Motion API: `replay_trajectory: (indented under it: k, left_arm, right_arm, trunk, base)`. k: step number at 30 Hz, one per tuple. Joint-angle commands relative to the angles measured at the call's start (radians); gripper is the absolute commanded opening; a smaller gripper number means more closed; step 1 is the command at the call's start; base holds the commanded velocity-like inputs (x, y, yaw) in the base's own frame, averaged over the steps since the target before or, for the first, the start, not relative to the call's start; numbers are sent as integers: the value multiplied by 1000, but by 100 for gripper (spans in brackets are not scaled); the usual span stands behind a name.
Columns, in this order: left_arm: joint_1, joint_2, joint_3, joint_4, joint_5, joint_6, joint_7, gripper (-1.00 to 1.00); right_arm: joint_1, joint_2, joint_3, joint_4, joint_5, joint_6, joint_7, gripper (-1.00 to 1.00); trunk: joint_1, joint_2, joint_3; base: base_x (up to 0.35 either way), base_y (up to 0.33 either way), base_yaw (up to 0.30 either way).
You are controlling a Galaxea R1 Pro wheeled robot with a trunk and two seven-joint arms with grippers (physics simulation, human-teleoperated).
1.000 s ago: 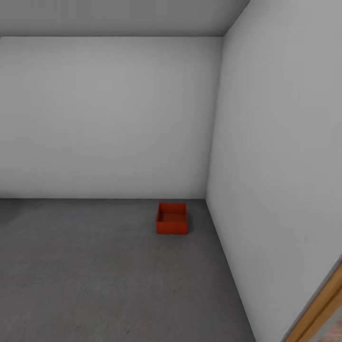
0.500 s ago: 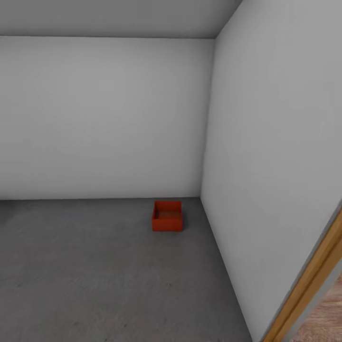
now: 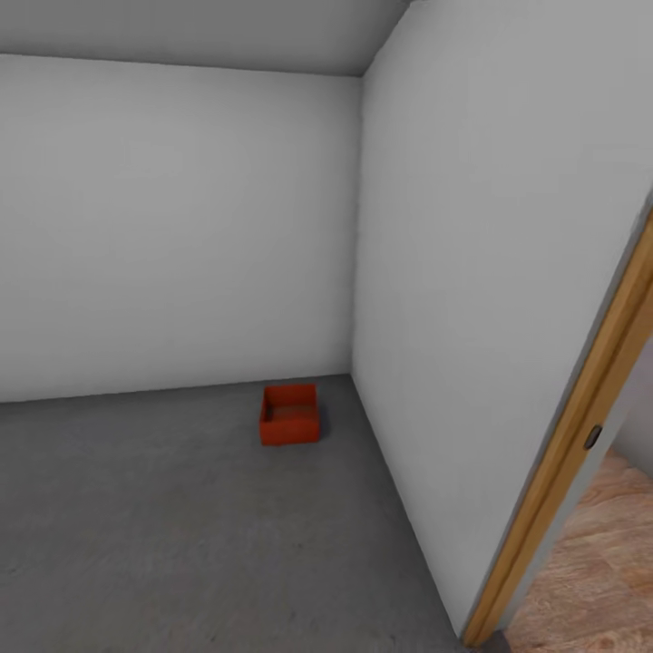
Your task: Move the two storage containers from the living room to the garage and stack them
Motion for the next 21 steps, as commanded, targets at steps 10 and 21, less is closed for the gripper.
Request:
replay_trajectory:
  k: [10, 21]
  left_arm:
    - [-2, -11, 1, 4, 8, 0, -5, 100]
    - [-3, -14, 1, 3, 8, -2, -15, 100]
  right_arm:
    - [-1, 0, -9, 1, 10, -4, 3, 100]
    - [-1, 0, -9, 1, 10, -4, 3, 100]
  trunk:
    - [1, -2, -2]
    - [1, -2, -2]
  base:
    - [0, 0, -222]
    - [0, 0, -137]
